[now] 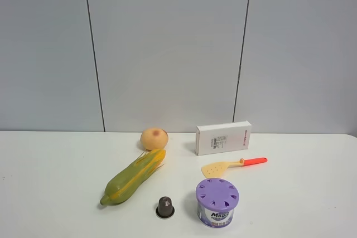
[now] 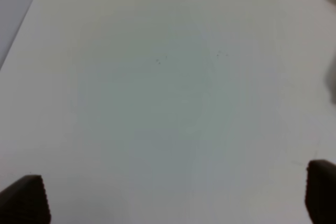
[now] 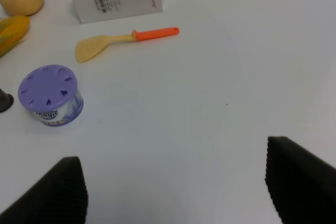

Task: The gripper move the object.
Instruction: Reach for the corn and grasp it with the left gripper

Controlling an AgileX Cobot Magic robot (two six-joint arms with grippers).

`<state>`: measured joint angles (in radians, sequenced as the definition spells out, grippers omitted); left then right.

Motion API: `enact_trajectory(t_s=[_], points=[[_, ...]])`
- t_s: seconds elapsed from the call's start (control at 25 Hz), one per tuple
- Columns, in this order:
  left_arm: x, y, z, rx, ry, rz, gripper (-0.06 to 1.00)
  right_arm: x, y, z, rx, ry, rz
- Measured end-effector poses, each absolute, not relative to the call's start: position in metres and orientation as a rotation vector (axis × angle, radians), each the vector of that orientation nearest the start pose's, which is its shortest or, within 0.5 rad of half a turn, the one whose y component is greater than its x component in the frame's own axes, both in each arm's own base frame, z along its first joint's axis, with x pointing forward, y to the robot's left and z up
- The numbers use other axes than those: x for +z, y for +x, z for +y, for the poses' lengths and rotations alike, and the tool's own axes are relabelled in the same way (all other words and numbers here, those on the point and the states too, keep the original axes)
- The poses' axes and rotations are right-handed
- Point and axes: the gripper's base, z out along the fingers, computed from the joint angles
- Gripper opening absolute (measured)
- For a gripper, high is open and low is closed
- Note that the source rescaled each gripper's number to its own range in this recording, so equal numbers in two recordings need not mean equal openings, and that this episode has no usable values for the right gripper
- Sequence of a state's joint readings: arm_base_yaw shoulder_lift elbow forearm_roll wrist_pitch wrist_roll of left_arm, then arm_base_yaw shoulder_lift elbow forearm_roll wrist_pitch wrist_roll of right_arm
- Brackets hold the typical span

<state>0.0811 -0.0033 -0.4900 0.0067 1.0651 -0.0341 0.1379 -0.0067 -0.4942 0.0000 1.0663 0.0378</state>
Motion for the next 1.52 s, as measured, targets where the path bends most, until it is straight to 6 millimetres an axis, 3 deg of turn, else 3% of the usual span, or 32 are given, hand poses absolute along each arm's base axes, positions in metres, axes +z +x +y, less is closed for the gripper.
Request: enact_trajectory(t_s=[1.0,1.12,1.28,1.52], points=[[0.274,-0.004,0.000,0.029,-0.119,2.055,1.00,0.275,-0.005,-0.001,0.109,-0.103,2.048],[0.288,0.000,0.000,0.029,-0.119,2.069,1.00,0.275,-0.005,-0.001,0.109,-0.103,2.048],[0.326,0.016,0.001,0.033,-0.112,2.079,1.00,0.275,-0.005,-0.001,0.109,-0.103,2.048],[0.358,0.056,0.005,0.038,-0.105,2.160,1.00,0.275,-0.005,-0.001,0.109,-0.103,2.048]])
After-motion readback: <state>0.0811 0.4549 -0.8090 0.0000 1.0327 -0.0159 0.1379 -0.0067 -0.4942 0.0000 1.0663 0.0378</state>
